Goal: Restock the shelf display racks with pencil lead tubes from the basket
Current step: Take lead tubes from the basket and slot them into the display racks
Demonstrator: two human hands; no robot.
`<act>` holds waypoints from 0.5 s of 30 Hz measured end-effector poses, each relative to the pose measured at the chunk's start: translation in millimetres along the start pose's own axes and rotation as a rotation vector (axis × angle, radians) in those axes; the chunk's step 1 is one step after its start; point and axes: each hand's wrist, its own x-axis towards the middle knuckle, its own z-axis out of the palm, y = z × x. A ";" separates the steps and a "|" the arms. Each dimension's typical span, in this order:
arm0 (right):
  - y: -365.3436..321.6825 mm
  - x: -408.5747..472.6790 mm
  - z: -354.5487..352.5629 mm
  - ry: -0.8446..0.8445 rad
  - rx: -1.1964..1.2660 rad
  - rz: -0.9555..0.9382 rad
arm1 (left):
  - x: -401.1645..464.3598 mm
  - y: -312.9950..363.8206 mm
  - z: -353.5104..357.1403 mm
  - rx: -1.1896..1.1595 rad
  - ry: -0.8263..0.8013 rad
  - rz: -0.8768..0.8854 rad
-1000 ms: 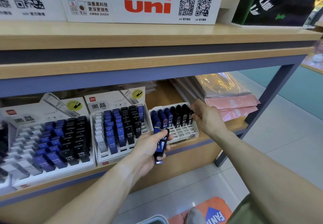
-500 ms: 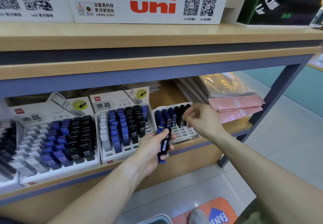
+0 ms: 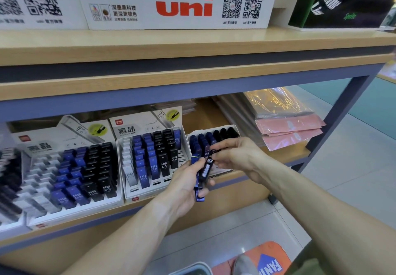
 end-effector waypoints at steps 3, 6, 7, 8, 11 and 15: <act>-0.8 1.3 -6.2 0.064 0.067 0.007 | 1.8 -2.5 -0.8 0.023 -0.004 0.009; 0.7 1.2 -9.3 0.027 0.180 0.049 | 2.8 -4.1 1.2 0.025 -0.031 0.011; 0.2 0.8 -9.6 0.016 0.211 0.057 | 3.5 -4.5 1.6 0.019 -0.032 0.011; -0.4 0.5 -9.6 0.016 0.225 0.056 | 4.3 -4.8 2.1 0.016 -0.031 0.013; -2.1 1.9 -12.0 0.137 0.191 0.009 | 6.2 -6.3 1.5 0.043 0.003 0.018; 3.3 13.5 -27.1 0.469 -0.056 -0.154 | 7.6 -7.4 -2.3 0.099 0.026 -0.021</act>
